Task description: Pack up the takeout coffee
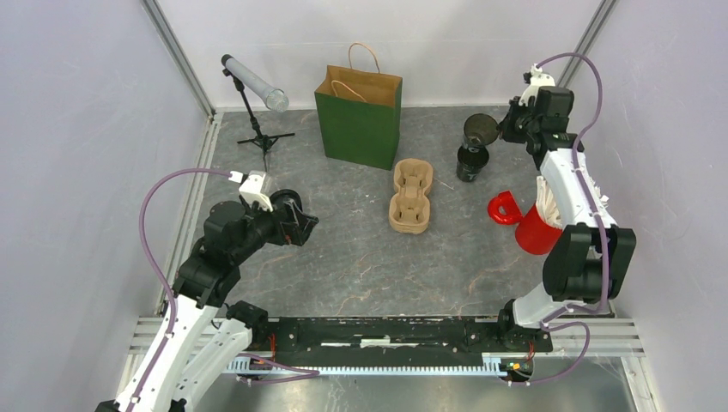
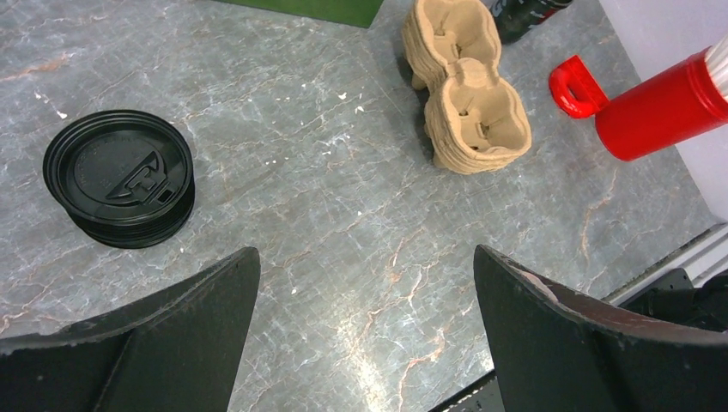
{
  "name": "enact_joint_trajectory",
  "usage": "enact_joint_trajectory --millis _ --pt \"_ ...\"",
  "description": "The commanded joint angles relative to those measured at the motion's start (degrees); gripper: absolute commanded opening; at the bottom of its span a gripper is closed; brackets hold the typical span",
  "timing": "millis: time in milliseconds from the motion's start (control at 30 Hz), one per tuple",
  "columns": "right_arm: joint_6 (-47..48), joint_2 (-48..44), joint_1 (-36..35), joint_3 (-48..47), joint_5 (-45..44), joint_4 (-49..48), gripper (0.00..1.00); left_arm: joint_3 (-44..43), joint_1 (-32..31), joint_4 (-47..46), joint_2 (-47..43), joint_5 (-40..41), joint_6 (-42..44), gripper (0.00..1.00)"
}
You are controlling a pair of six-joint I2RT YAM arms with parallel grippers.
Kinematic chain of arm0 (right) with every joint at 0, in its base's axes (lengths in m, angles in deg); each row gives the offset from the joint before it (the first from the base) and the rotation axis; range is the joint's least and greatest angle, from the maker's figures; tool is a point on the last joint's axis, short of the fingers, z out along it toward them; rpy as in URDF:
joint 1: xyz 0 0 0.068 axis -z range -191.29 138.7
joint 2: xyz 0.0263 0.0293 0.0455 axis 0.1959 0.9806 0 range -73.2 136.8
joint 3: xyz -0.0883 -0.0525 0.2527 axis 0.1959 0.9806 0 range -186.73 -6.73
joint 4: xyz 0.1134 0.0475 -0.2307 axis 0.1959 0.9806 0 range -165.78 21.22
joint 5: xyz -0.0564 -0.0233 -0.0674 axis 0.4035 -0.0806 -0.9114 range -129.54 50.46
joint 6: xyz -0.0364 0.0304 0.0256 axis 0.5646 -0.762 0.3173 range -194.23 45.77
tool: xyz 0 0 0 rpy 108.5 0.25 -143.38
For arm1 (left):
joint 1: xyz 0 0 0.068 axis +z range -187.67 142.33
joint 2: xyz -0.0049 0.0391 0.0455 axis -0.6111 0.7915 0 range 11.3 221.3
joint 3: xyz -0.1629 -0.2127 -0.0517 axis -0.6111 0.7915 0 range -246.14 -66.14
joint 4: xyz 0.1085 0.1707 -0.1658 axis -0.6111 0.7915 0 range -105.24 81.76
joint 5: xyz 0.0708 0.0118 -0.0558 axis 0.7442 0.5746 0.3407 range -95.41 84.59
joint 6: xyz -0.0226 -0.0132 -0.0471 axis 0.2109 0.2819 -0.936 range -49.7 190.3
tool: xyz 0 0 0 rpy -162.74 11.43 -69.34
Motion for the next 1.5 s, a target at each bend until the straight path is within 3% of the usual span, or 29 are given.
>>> enact_joint_trajectory --millis 0,200,367,700,933,1467 --pt "-2.3 -5.61 0.11 -1.56 3.68 1.46 0.0 -1.68 -0.08 0.73 0.72 2.99 0.59 1.0" --pt "-3.65 -13.14 -4.77 2.64 4.98 1.66 0.0 -1.37 -0.06 0.38 0.25 2.03 0.86 1.0" --pt "-3.36 -19.37 -15.01 6.63 3.69 3.25 0.0 -1.17 -0.05 0.23 0.11 1.8 1.03 1.0" --pt "-7.71 -28.89 -47.95 22.38 -5.06 3.63 0.0 -0.69 -0.09 0.1 -0.55 6.0 -0.2 1.0" --pt "-10.79 -23.69 -64.51 27.58 -14.82 2.82 0.0 0.5 -0.06 -0.95 0.36 7.95 -2.67 1.0" --pt "-12.62 -16.95 -67.57 32.4 -19.53 -0.56 0.0 0.06 -0.03 1.23 2.5 15.35 -4.06 1.0"
